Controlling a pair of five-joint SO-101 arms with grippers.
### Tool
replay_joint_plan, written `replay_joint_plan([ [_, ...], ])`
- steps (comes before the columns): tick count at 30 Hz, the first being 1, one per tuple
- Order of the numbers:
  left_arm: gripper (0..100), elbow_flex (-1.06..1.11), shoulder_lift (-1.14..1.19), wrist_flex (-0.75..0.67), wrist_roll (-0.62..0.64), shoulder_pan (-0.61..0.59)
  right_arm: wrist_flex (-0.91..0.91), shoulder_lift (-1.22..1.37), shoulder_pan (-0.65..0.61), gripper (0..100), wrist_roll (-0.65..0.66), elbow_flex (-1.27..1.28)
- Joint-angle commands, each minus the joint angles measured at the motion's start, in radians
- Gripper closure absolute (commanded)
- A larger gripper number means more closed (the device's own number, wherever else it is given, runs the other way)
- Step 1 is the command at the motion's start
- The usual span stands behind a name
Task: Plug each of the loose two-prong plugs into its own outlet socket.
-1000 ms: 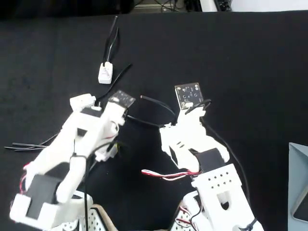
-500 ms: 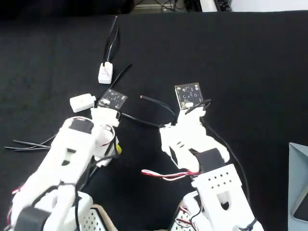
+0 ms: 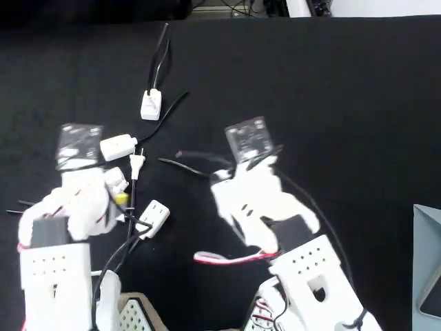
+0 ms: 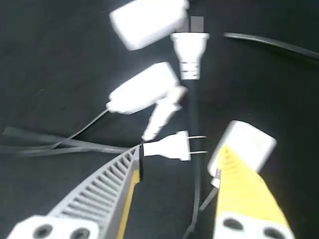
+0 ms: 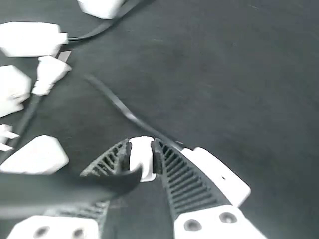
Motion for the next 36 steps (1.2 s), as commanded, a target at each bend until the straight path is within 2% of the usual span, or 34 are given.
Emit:
replay_joint_plan([
  [1, 75, 0.038, -0.147, 0.005, 0.005, -0.147, -0.064, -0.010, -0.163, 98.7, 0.012, -0.015],
  [9, 75, 0.062, -0.244, 0.005, 0.008, -0.202, -0.115, 0.074, -0.316, 98.7, 0.112, -0.022],
  [14, 75, 0.102, -0.244, -0.055, 0.038, -0.202, -0.166, 0.257, -0.368, 98.7, 0.199, -0.071],
  [19, 75, 0.154, -0.244, -0.101, 0.046, -0.202, -0.180, 0.466, -0.419, 98.7, 0.209, -0.183],
  [28, 75, 0.162, -0.245, -0.150, 0.051, -0.321, -0.298, 0.668, -0.425, 98.7, 0.212, -0.266],
  [36, 75, 0.189, -0.247, -0.166, 0.051, -0.326, -0.319, 0.779, -0.420, 98.7, 0.216, -0.329],
])
